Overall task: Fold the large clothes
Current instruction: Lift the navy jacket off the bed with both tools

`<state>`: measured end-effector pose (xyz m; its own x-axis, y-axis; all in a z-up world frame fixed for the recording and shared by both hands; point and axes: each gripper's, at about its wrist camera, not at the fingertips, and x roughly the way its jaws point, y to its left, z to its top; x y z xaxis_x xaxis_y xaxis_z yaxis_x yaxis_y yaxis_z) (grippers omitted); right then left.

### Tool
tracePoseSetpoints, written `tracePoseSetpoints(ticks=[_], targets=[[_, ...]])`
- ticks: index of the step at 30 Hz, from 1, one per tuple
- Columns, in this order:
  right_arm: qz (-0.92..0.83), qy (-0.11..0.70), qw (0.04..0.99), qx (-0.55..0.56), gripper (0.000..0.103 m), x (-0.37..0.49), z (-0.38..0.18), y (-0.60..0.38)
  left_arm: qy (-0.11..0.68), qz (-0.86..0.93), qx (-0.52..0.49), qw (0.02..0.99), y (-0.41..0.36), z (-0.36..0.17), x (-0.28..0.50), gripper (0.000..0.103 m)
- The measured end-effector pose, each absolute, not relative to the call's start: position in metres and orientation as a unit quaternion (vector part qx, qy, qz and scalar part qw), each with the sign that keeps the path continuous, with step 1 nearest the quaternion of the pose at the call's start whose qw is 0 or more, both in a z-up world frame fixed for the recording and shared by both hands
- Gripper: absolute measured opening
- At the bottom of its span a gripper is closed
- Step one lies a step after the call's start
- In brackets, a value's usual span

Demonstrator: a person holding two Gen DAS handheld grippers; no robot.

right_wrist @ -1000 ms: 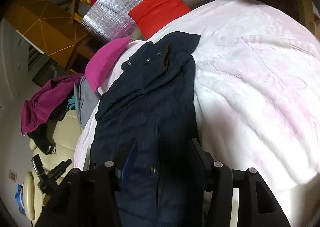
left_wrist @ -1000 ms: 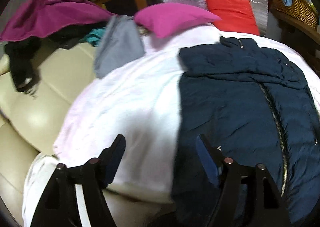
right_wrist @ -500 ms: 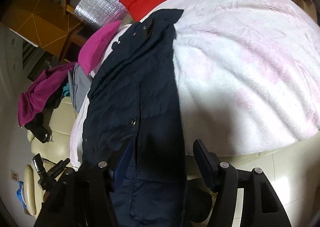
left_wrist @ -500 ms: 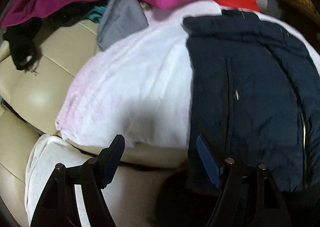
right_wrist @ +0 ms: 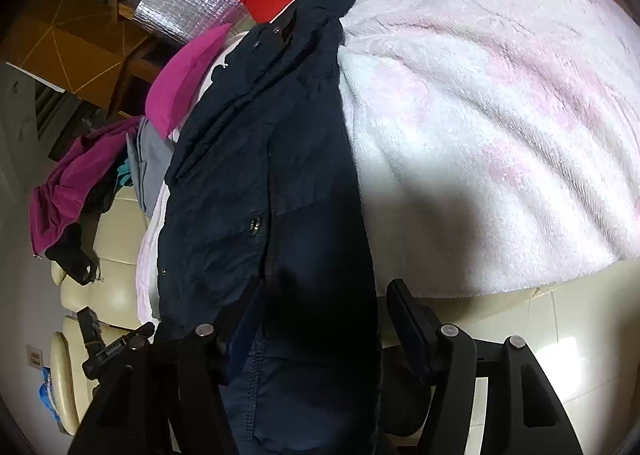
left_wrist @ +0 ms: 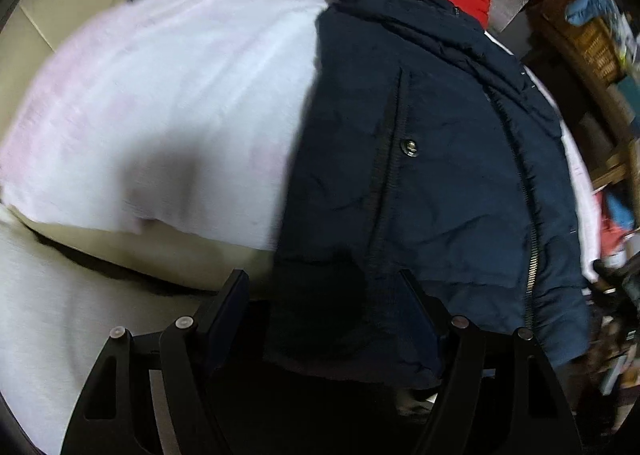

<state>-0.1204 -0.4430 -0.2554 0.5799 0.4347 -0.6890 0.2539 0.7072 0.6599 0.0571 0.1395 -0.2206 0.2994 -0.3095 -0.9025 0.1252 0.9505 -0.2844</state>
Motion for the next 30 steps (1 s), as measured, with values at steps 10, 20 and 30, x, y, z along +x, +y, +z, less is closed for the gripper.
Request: tracePoseSetpoints(ticks=[10,20,30], targets=[[0.063,0.455,0.795,0.396,0.066,-0.123,-0.260,-0.443,0.629,-0.140,-0.177,0.744,0.159,-0.247,0.072,0.047],[0.067,0.453,0.789,0.409,0.069,-0.127,-0.263,-0.444,0.640,-0.098,-0.183,0.740,0.165,-0.256,0.080,0.063],[0.063,0.457,0.771,0.439,0.070,-0.130,-0.274,-0.446,0.639,-0.172,-0.209,0.720,0.140,-0.263,0.079,0.055]])
